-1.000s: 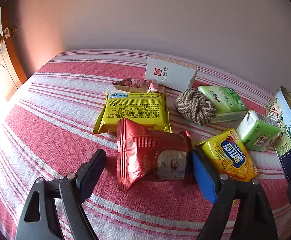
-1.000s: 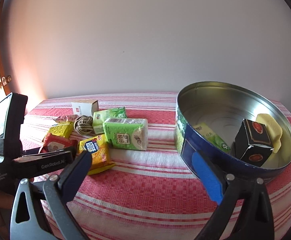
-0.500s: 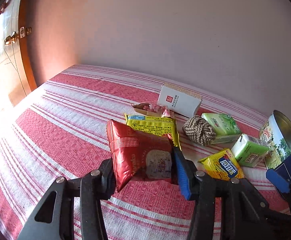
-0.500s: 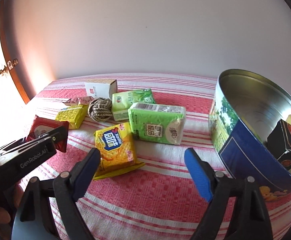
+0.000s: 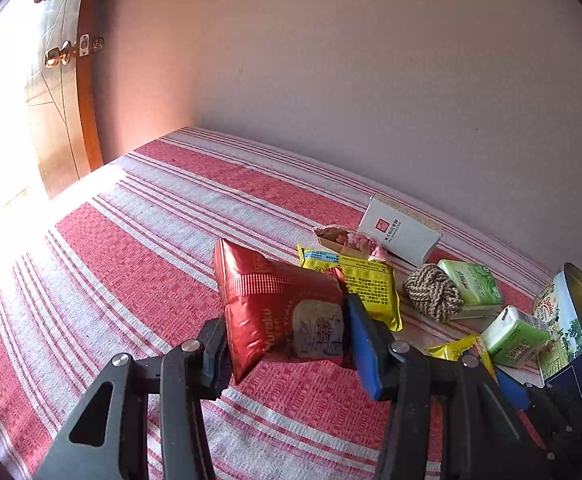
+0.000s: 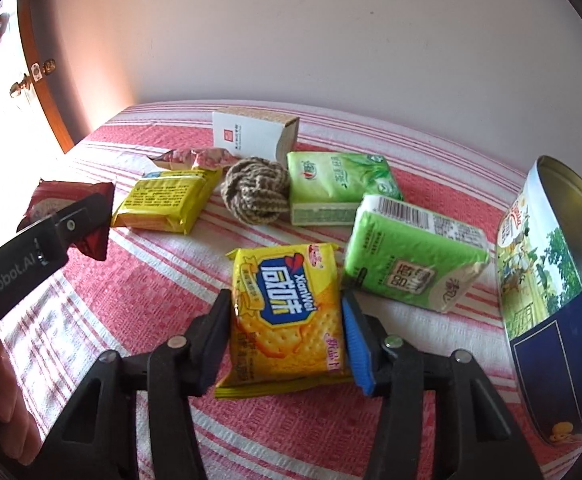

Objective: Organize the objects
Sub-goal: 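Grasp the red snack bag with the left tool while the right grasps the yellow cracker pack, then carry the red bag and cracker pack over the tin and release both inside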

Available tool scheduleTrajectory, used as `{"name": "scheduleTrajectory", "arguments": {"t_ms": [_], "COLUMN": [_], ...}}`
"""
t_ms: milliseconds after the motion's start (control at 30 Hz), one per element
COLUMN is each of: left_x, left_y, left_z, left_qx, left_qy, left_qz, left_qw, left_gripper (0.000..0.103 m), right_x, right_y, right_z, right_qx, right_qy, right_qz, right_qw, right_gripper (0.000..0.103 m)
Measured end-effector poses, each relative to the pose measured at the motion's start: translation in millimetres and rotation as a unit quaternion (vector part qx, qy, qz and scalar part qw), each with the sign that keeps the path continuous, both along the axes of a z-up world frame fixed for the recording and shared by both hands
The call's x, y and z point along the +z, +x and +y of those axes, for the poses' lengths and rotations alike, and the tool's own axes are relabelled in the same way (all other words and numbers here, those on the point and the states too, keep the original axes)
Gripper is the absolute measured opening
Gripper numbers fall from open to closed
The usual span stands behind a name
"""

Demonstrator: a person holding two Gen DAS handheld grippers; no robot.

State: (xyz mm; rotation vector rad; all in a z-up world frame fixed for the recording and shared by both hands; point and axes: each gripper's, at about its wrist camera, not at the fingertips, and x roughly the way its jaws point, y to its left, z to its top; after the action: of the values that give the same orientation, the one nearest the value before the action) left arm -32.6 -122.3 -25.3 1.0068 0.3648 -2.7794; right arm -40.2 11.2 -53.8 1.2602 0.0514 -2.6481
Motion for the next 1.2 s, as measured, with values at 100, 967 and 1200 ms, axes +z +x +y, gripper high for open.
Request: {"name": "scheduleTrajectory", "arguments": {"t_ms": [100, 967, 1200], "left_x": [-4.6, 5.2, 13.1], "left_y": [-6.0, 16.5, 25.6], "left_z": [-11.6, 42.4, 83.8], "left_qx": [0.004, -0.015, -0.044], "left_qy": [0.000, -0.061, -0.080], "left_qz": [0.011, 0.058, 0.070], "left_qw": [0.9999, 0.9963, 0.9934], "left_gripper": [0.052, 0.052, 0.052], "right_x": [8.0, 79.0, 88.0], "right_y": [13.8, 88.1, 95.6], "right_z": [10.8, 58.9, 88.0], "right_qx": [0.026, -0.025, -0.049], "right_qy": [-0.063, -0.027, -0.050], "right_qz": [0.023, 0.248, 0.258], "right_qw": [0.997, 0.968, 0.964], "right_gripper": [0.053, 0.053, 0.053]}}
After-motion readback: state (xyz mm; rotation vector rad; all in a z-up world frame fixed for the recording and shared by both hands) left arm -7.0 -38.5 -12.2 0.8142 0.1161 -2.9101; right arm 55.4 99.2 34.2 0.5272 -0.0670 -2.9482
